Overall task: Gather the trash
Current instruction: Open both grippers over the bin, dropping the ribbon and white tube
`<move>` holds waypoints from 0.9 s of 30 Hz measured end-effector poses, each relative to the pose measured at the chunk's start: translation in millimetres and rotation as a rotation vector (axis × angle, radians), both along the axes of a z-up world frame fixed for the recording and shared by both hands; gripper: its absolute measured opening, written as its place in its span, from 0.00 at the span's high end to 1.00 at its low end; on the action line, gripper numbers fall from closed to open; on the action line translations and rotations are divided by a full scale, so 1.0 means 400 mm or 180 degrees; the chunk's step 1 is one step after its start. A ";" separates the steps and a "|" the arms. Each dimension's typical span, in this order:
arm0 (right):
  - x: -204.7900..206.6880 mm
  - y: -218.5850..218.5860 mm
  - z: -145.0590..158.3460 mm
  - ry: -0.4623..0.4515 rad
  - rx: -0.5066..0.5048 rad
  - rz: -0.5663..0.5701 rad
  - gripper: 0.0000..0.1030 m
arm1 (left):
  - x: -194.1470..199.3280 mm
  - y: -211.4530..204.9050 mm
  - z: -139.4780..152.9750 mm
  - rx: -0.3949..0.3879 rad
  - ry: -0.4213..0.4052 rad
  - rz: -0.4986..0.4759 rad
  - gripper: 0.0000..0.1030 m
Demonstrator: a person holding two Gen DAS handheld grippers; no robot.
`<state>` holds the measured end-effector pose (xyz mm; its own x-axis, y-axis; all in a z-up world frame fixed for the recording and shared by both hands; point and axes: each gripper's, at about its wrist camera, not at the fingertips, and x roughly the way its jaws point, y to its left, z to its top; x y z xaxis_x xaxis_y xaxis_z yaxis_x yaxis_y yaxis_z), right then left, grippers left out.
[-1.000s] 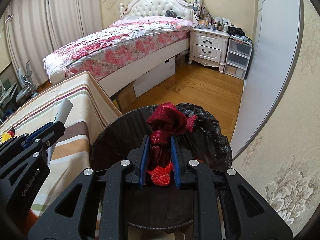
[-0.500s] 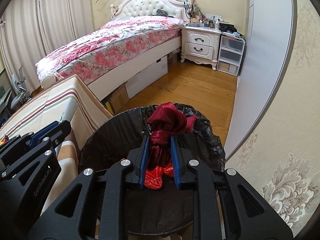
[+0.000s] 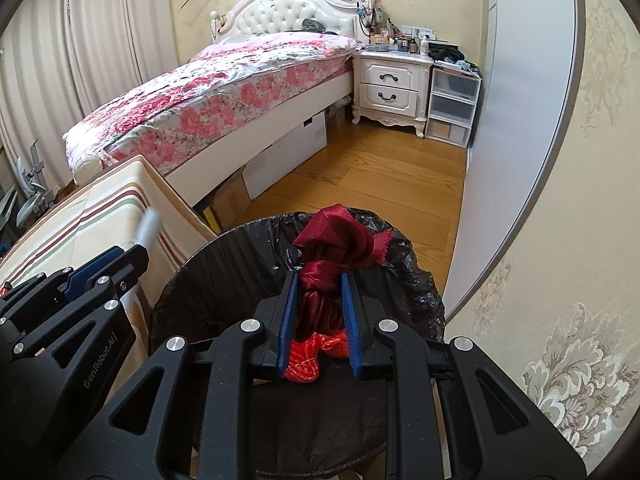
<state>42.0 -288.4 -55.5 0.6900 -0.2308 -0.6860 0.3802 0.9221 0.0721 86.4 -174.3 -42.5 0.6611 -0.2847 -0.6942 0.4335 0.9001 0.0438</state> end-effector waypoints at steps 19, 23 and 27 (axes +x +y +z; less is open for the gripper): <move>-0.008 -0.018 0.003 -0.0052 -0.0037 -0.0185 0.56 | 0.002 0.008 0.009 -0.0031 -0.0080 0.0097 0.33; -0.018 -0.019 0.009 -0.0070 -0.0049 -0.0202 0.53 | -0.003 0.022 0.014 -0.0029 -0.0085 0.0145 0.32; -0.030 -0.011 0.016 -0.0076 -0.0038 -0.0169 0.52 | -0.017 0.048 0.022 -0.0031 -0.0073 0.0200 0.32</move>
<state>30.0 -292.8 -49.0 0.6926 -0.2757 -0.6665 0.4270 0.9015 0.0708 79.5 -155.1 -33.8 0.6935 -0.2489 -0.6761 0.3753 0.9259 0.0441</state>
